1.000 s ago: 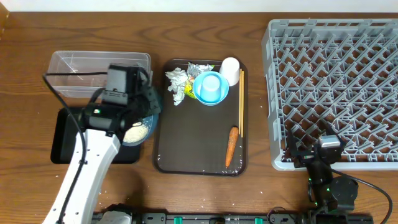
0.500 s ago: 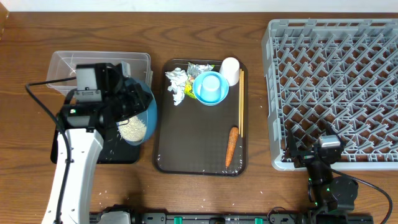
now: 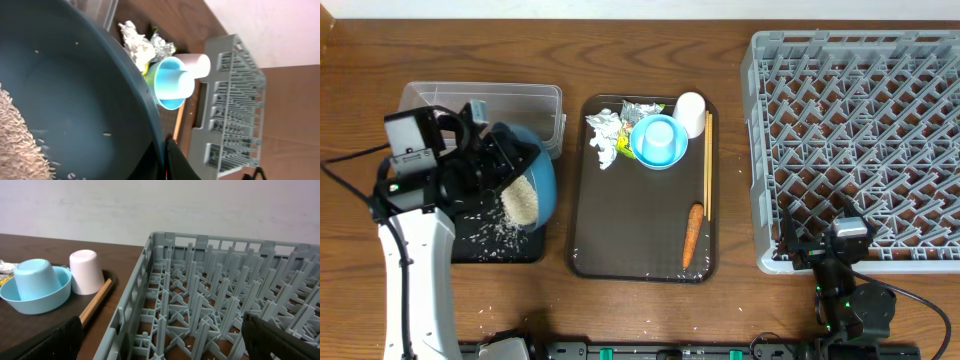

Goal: Sort waste into correct bins and load items into the dishwasher rack
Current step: 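Tilt the blue bowl with the left gripper, pouring rice onto the black tray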

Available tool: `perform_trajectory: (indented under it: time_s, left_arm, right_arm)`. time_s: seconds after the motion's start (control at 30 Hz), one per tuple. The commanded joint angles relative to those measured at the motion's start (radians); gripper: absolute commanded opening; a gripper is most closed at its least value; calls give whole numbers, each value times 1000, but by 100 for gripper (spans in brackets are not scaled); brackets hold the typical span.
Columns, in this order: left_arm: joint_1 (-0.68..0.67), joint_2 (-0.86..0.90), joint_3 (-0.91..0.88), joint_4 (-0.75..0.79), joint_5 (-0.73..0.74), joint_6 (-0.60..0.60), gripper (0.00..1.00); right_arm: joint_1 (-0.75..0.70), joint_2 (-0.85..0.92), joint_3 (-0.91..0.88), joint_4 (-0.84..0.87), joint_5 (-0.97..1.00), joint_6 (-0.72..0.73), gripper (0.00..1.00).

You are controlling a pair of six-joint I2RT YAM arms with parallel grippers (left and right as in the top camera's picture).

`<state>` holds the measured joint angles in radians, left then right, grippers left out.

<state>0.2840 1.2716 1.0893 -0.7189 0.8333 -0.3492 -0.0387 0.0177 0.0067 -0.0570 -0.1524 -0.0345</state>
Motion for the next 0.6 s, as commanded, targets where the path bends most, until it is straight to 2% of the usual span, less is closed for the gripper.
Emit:
perform_trajectory:
  time_s: [0.0,0.4,0.57]
  left_arm:
    - [36,-13,27,1,123,28,6]
    - [206,-13,27,-41,297,61,6]
    - [278,-13,27,-60,449,91,6]
  right_arm:
    - [-9,-2,-1,-5,6,-5,99]
    - [-9,-2,-1,-5,6,-4,99]
    - [-9,-2,-1,-5,6,-5,99]
